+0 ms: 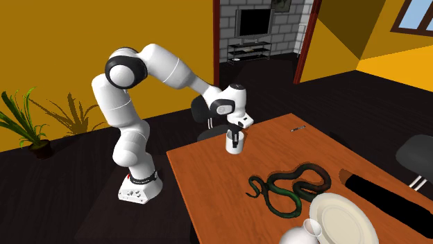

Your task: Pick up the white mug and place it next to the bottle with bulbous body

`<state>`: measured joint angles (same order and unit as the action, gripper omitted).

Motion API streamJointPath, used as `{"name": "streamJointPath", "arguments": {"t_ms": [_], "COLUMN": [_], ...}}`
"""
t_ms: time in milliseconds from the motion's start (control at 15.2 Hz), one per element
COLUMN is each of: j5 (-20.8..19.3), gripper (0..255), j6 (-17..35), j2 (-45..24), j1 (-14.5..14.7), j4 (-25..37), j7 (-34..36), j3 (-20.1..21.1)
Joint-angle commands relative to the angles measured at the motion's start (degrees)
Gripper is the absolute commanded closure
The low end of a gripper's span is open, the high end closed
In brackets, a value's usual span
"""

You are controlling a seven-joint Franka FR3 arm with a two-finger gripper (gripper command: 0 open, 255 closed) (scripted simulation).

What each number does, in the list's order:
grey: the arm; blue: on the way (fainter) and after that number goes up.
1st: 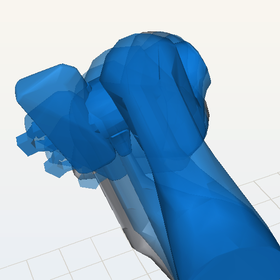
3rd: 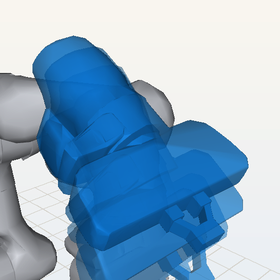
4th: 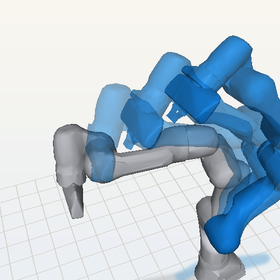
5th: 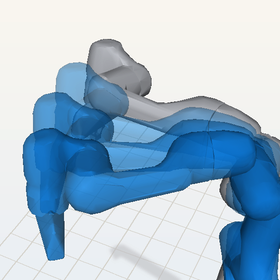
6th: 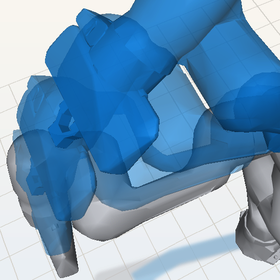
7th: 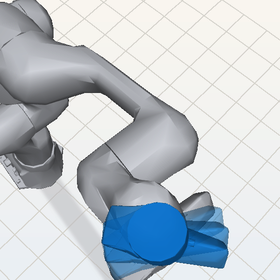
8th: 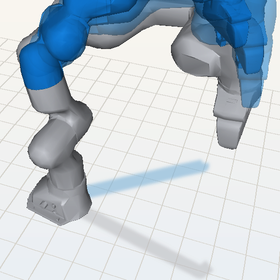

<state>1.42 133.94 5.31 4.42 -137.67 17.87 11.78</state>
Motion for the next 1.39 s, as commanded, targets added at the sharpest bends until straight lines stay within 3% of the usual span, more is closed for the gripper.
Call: {"name": "streamJointPath", "arguments": {"t_ms": [0, 1320], "j5": [0.2, 1.3], "gripper": [255, 255], "j6": [-1.3, -17.3], "j2": [0.8, 7.9], "j1": [0.0, 0.0], "j4": [0.5, 9.6], "j7": [-0.2, -1.2], "j3": [-0.1, -0.8]}}
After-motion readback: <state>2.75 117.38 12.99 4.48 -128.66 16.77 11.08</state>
